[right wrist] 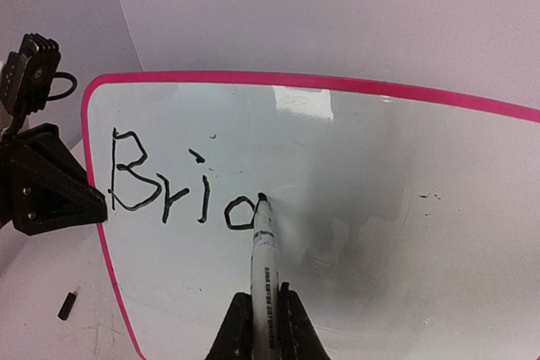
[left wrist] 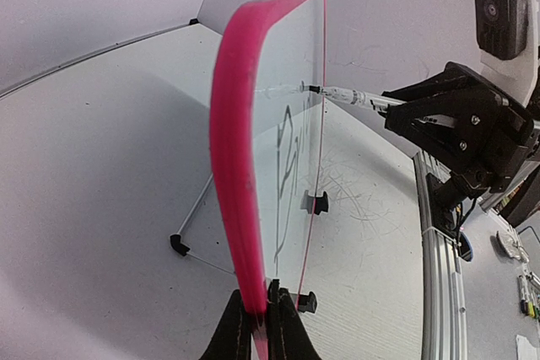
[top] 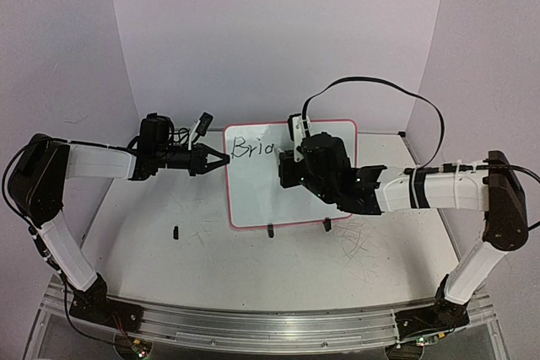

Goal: Write a sentence on the whiteboard

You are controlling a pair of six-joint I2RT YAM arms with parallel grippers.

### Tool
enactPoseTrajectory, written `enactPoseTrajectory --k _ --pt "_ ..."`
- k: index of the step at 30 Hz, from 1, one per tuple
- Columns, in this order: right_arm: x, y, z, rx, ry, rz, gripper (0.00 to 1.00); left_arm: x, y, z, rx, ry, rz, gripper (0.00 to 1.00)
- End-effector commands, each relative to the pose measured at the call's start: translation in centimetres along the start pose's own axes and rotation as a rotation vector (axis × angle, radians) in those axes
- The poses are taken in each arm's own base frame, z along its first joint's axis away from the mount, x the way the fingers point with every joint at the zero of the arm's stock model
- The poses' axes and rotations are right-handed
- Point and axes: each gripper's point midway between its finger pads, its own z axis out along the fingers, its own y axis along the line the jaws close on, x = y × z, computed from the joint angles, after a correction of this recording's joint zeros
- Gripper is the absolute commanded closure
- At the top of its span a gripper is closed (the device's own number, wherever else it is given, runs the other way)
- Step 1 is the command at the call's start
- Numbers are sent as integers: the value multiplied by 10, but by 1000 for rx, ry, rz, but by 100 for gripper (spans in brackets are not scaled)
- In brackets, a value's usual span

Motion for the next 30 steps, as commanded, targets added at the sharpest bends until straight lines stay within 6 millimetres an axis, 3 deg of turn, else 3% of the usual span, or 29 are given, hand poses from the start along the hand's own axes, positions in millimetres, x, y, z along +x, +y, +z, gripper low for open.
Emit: enactPoseTrajectory --k 1,13,21,25,30 --pt "1 -2 -4 -3 8 22 100 -30 -11 -10 -6 -70 134 100" --pt "22 2 -9 -18 62 29 100 -30 -11 -10 -7 -70 134 100" --pt "37 16 -5 -50 100 18 100 -30 -11 -10 -7 -71 135 100" --pt "24 26 2 -70 69 17 100 -30 -11 -10 -7 -70 136 100" --pt "-11 40 6 -97 -14 18 100 -29 -9 -9 -11 -68 132 100"
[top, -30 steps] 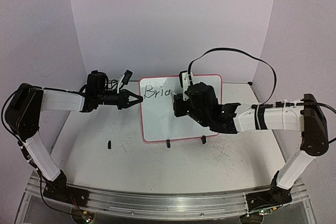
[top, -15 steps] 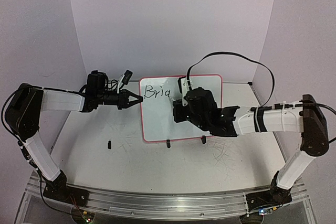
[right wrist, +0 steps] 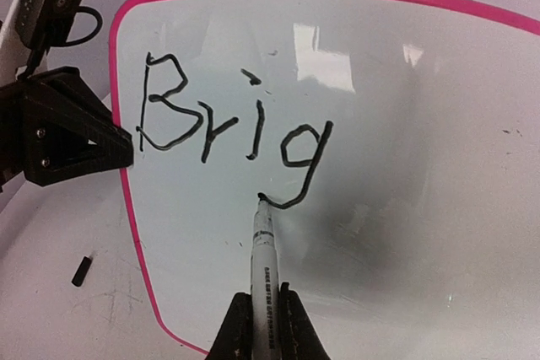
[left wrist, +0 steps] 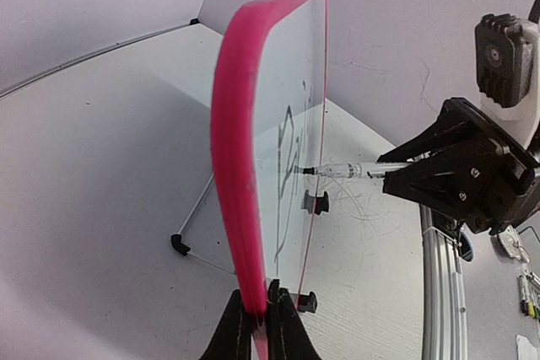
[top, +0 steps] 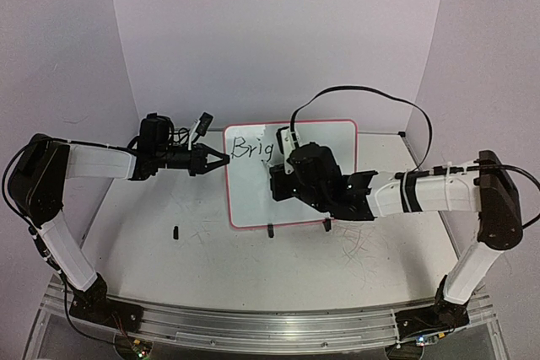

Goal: Write a sentence on the whiteboard

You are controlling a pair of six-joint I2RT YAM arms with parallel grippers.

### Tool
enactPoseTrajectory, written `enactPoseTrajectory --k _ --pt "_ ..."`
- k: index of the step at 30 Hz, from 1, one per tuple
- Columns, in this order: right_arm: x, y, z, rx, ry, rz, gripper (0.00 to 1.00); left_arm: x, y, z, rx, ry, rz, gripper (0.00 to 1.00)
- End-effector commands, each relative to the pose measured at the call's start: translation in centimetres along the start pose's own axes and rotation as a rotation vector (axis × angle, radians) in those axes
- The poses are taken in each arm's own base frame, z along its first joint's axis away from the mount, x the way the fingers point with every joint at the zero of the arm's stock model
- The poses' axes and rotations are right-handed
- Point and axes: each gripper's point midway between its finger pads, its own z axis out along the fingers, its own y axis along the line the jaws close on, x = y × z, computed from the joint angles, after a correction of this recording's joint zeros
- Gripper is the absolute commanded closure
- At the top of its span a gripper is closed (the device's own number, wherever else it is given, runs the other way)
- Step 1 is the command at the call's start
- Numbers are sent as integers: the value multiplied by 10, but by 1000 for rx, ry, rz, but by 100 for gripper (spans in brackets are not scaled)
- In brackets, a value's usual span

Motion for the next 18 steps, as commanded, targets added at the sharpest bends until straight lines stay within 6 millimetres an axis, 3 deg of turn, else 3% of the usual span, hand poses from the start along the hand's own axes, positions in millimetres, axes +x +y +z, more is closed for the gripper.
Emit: enactPoseTrajectory --k 1,3,5,8,18 --pt "-48 16 -4 -47 -119 15 100 -29 -9 -9 -13 -69 130 100" --pt "-56 16 -19 -81 -141 18 100 -28 -8 -9 -17 -67 128 100" --pt "-66 4 -49 -92 -182 49 100 -27 -7 -9 -22 -66 129 100" --pt "-54 -16 -72 -76 -198 24 100 -27 -6 -9 -28 -67 130 100" --pt "-52 -21 -72 -44 -206 -37 100 -28 -7 -10 -32 -68 131 100"
